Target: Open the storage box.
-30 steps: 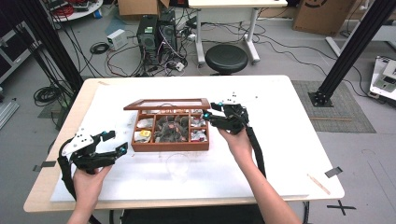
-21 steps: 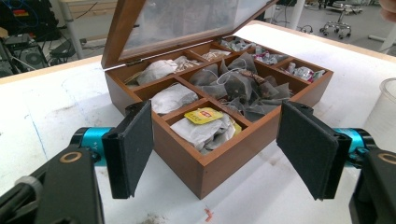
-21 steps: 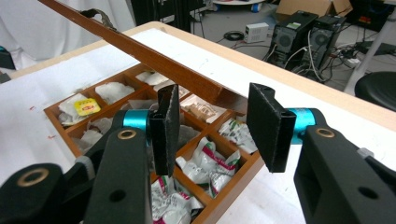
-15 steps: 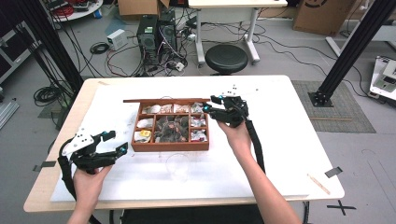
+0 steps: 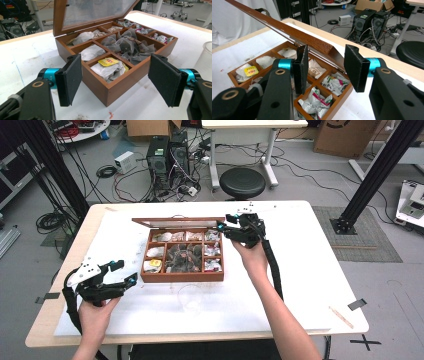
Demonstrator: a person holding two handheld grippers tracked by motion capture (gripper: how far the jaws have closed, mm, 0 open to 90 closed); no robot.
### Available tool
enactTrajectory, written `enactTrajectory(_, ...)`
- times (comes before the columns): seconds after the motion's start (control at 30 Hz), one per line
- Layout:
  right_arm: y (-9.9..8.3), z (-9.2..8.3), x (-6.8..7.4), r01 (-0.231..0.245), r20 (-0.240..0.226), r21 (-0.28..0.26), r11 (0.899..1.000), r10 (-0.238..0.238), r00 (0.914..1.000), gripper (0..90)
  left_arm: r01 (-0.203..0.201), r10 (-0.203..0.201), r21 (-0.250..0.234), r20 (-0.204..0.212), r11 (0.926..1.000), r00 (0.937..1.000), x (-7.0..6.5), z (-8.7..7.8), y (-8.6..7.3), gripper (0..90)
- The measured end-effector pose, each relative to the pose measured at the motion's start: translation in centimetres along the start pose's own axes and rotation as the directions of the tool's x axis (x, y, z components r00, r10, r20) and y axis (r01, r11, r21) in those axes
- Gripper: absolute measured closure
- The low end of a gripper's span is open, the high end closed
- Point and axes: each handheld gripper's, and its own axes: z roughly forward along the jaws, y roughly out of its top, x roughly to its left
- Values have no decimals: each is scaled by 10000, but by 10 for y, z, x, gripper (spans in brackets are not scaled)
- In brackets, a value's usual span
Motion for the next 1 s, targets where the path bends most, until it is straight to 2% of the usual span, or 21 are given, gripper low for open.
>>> enactTrajectory(0.23,6,3,-5,-208,18,-116,9997,208,9998,557,29,-29,-28,28,10000,10000,0,0,0,276)
enactTrajectory(0.37,11,5,-4,-128,261,-135,9998,131,9996,557,29,-29,4,97,10000,9999,0,1,0,276)
enactTrajectory(1.0,31,18,-19,-567,411,-249,9981,577,9975,544,-36,38,-112,152,9999,9999,-1,0,2,276)
